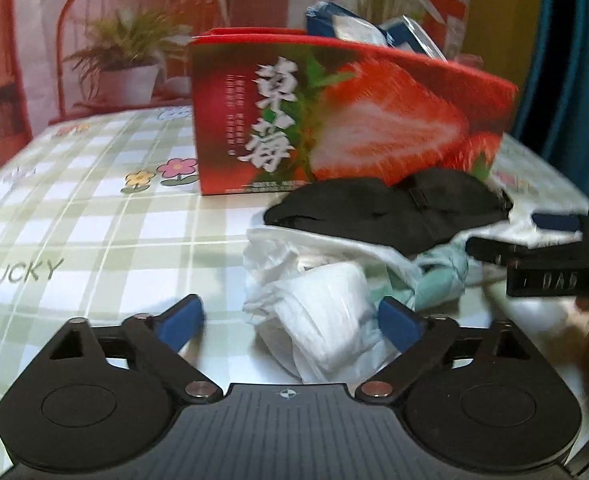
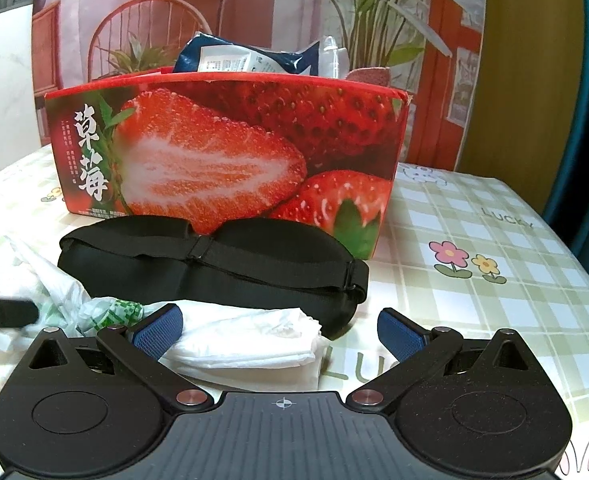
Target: Organize soft objects
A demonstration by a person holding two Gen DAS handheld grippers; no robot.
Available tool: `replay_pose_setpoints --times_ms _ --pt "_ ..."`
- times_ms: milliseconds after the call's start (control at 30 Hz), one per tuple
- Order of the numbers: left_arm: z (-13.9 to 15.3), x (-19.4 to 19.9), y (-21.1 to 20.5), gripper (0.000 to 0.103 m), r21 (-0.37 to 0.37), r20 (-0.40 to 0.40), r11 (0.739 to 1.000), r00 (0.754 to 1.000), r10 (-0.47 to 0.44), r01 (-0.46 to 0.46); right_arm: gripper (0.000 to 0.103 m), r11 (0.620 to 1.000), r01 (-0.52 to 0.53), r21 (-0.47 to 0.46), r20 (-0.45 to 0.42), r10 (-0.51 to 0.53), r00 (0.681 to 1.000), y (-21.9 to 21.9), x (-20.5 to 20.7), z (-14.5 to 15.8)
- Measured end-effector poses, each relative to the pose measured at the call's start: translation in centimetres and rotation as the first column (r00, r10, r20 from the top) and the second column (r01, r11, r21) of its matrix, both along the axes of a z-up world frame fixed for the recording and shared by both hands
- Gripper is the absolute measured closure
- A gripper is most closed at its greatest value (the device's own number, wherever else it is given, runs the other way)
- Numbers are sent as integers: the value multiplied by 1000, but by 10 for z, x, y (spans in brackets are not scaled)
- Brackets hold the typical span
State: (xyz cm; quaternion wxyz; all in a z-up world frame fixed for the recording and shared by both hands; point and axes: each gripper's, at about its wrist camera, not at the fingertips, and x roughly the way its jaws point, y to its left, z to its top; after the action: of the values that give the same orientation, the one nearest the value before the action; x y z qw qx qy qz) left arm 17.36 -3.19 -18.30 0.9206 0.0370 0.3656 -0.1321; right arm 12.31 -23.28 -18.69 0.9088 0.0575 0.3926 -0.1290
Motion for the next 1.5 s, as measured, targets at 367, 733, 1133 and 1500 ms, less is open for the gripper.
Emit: replay_pose_setpoints --times_ms 367,733,1133,1500 --pt "-3 -2 0 2 4 12 1000 1000 -5 5 0 993 28 112 -7 -28 1000 -13 -1 -5" --pt "-3 -1 0 1 -2 6 1000 1000 -8 8 0 991 37 131 -8 -37 999 -15 -1 -6" --pt "11 -7 12 47 -86 -32 996 999 -2 0 0 998 -40 45 12 39 999 3 -6 2" --pt "20 -14 12 59 -132 -29 991 999 -39 35 4 992 -57 113 92 47 995 8 -37 15"
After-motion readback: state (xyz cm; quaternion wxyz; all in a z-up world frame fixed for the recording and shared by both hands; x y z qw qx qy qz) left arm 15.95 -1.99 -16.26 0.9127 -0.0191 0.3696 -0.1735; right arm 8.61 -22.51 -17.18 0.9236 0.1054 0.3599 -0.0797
